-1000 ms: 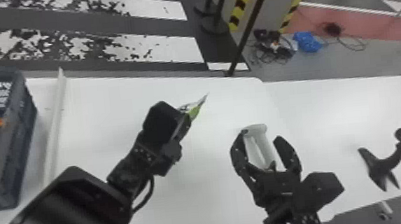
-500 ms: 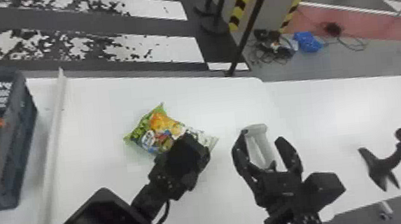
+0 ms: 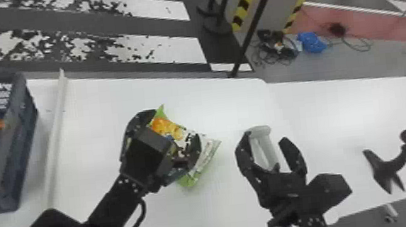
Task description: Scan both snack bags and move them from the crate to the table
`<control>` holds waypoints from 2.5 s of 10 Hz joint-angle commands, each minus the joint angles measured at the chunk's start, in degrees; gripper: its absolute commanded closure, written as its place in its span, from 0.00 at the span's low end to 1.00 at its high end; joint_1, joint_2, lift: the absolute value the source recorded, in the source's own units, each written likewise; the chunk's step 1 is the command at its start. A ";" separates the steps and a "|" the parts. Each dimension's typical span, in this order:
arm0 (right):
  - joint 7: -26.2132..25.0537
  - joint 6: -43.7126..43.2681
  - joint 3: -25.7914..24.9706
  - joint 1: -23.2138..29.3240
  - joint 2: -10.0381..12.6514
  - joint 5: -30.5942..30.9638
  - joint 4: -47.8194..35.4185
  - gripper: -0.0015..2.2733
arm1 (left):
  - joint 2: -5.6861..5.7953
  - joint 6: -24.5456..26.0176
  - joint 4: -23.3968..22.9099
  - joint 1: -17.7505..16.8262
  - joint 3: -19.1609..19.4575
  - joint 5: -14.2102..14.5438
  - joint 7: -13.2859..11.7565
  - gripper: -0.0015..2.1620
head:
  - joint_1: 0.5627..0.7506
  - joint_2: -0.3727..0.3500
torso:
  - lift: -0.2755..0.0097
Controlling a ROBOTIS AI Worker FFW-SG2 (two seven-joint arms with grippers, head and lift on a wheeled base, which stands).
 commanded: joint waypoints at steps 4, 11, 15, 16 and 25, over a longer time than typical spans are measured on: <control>1.42 12.56 0.26 -4.57 -0.09 -1.11 0.17 0.05 | 4.56 -1.41 -14.68 11.58 18.80 2.35 -1.53 0.03 | 0.70 0.03 | 0.66; 15.21 54.40 -9.32 -21.18 -0.88 -17.55 5.79 0.05 | 4.21 -1.94 -23.47 20.10 36.73 11.67 -5.14 0.03 | 0.70 0.41 | 0.66; 21.63 63.72 -13.80 -30.50 -4.04 -25.37 17.66 0.05 | 4.30 -1.76 -22.32 19.93 36.12 12.02 -5.93 0.03 | 0.70 0.38 | 0.66; 22.69 64.95 -13.80 -32.78 -4.75 -26.25 20.56 0.05 | 4.39 -1.76 -21.80 19.49 35.68 12.11 -6.10 0.03 | 0.70 0.37 | 0.66; 26.99 71.27 -9.40 -48.25 -7.65 -27.22 39.98 0.85 | 4.56 -3.17 -17.67 17.99 34.80 12.46 -6.63 0.03 | 0.70 0.40 | 0.66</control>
